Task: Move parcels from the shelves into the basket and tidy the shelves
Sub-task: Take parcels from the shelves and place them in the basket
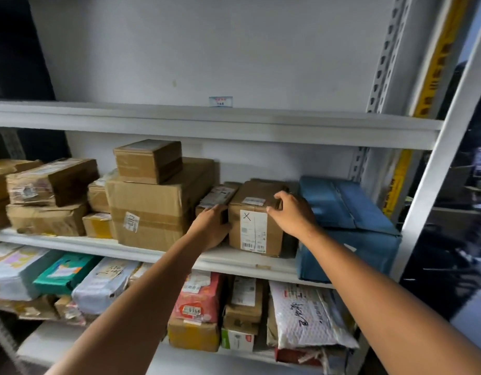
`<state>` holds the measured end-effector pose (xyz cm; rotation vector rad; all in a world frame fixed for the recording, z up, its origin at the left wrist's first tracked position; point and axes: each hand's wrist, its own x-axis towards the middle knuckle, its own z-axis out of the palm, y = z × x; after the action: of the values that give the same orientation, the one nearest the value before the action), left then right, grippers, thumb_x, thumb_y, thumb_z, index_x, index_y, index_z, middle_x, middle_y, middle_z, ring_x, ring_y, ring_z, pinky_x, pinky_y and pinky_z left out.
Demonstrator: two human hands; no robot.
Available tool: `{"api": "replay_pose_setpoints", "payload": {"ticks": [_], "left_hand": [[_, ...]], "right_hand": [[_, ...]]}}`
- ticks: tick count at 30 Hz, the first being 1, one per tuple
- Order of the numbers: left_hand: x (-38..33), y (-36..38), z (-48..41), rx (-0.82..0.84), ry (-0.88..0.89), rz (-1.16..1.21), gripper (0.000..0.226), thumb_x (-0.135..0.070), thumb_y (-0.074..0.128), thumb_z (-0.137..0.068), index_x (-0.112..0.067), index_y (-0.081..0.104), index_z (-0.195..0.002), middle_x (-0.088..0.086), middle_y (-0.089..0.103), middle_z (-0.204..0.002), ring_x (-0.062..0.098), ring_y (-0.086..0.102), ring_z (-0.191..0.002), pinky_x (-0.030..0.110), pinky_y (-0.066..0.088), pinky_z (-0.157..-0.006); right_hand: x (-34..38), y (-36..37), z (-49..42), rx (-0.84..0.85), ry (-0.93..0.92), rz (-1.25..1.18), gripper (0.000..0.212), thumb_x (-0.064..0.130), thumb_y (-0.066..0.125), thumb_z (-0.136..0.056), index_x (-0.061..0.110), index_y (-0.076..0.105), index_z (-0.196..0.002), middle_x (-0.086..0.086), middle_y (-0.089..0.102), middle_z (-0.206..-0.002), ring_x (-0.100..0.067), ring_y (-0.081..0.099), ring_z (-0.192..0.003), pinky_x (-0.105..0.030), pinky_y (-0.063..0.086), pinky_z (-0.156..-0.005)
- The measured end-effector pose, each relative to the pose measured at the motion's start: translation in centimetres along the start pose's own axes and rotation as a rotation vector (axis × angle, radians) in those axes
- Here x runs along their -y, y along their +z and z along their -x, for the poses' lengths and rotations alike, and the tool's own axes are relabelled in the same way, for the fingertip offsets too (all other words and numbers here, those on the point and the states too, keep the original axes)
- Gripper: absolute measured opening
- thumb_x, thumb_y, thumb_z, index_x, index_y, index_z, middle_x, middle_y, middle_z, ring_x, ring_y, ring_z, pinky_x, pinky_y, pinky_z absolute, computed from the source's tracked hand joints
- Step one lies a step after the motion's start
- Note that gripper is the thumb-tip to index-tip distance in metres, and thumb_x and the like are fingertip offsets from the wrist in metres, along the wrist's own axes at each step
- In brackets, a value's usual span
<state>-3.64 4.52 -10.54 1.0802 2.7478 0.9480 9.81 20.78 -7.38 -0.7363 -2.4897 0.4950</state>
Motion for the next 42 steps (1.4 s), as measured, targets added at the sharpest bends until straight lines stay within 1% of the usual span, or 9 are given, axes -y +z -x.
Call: {"api": "replay_pose_setpoints", "payload": {"ticks": [6,11,16,23,28,31,36,39,42], "left_hand": [[-0.9,2.1,-3.6,0.061,0.002,0.121,0.074,-0.035,0.068,-0.088,-0.028,0.029,-0.150,0.012,0.045,-0.140,0.031,0.052,-0.120,0.044,0.047,-0.101],[-0.6,3.0,-4.7,0.114,0.033,0.281,0.072,-0.030,0.072,-0.087,-0.031,0.033,-0.148,-0.002,0.061,-0.115,0.017,0.059,-0.100,0.026,0.048,-0.075],[0.3,3.1,-4.6,0.116,0.031,0.426,0.073,-0.021,0.078,-0.081,-0.031,0.041,-0.144,0.000,0.064,-0.116,0.018,0.063,-0.102,0.036,0.056,-0.088],[0.6,2.7,-1.3,0.050,0.008,0.531,0.067,-0.020,0.080,-0.080,-0.029,0.046,-0.138,0.010,0.066,-0.105,0.026,0.071,-0.084,0.041,0.062,-0.070],[0.7,2.0,2.2,0.005,-0.014,0.602,0.062,-0.037,0.082,-0.076,-0.034,0.054,-0.131,0.016,0.057,-0.122,0.018,0.070,-0.080,0.024,0.056,-0.058],[0.9,1.9,3.8,-0.012,-0.058,0.629,0.074,-0.071,0.074,-0.062,-0.047,0.051,-0.128,0.009,0.056,-0.131,0.020,0.069,-0.097,0.033,0.060,-0.076],[0.7,1.7,6.3,0.028,-0.107,0.762,0.074,-0.029,0.070,-0.090,-0.025,0.030,-0.152,0.007,0.067,-0.115,0.015,0.072,-0.084,0.022,0.055,-0.060],[1.1,1.7,7.6,0.071,-0.112,0.779,0.082,-0.027,0.073,-0.087,-0.017,0.027,-0.154,0.004,0.068,-0.110,0.018,0.071,-0.092,0.028,0.057,-0.074],[1.6,1.2,9.4,0.100,-0.079,0.747,0.074,-0.023,0.071,-0.089,-0.017,0.032,-0.151,-0.006,0.062,-0.105,0.012,0.065,-0.092,0.020,0.051,-0.069]], "right_hand": [[0.3,1.2,-1.6,0.090,0.140,-0.127,0.060,0.042,0.068,-0.088,0.019,0.045,-0.138,-0.007,0.055,-0.130,-0.025,0.056,-0.115,-0.038,0.051,-0.093],[0.1,2.6,-1.7,0.177,0.211,-0.162,0.066,0.039,0.069,-0.090,0.020,0.039,-0.145,-0.002,0.057,-0.134,-0.023,0.055,-0.119,-0.032,0.046,-0.092],[-0.3,2.6,-1.3,0.127,0.218,-0.197,0.062,0.032,0.070,-0.090,0.019,0.043,-0.144,-0.004,0.056,-0.136,-0.023,0.055,-0.121,-0.035,0.046,-0.101],[0.3,2.2,0.6,0.130,0.155,-0.163,0.057,0.048,0.063,-0.091,0.023,0.047,-0.140,-0.003,0.056,-0.135,-0.025,0.055,-0.120,-0.037,0.048,-0.096],[0.6,1.8,2.6,0.093,0.113,-0.179,0.048,0.059,0.050,-0.094,0.025,0.053,-0.129,0.000,0.060,-0.123,-0.015,0.054,-0.096,-0.032,0.050,-0.080],[0.4,1.6,3.7,0.118,0.105,-0.226,0.053,0.055,0.058,-0.091,0.026,0.045,-0.133,0.002,0.054,-0.119,-0.017,0.054,-0.098,-0.035,0.052,-0.082],[0.2,0.7,5.8,0.356,0.285,-0.462,0.111,0.053,0.084,-0.058,0.030,0.023,-0.149,0.004,0.051,-0.136,-0.025,0.054,-0.121,-0.051,0.050,-0.099],[-0.2,1.4,7.3,0.388,0.333,-0.521,0.091,0.040,0.086,-0.067,0.027,0.035,-0.142,-0.002,0.057,-0.133,-0.024,0.058,-0.117,-0.051,0.049,-0.100],[0.4,1.6,9.4,0.373,0.351,-0.598,0.085,0.032,0.079,-0.080,0.027,0.029,-0.149,-0.004,0.054,-0.139,-0.025,0.056,-0.120,-0.046,0.047,-0.102]]}}
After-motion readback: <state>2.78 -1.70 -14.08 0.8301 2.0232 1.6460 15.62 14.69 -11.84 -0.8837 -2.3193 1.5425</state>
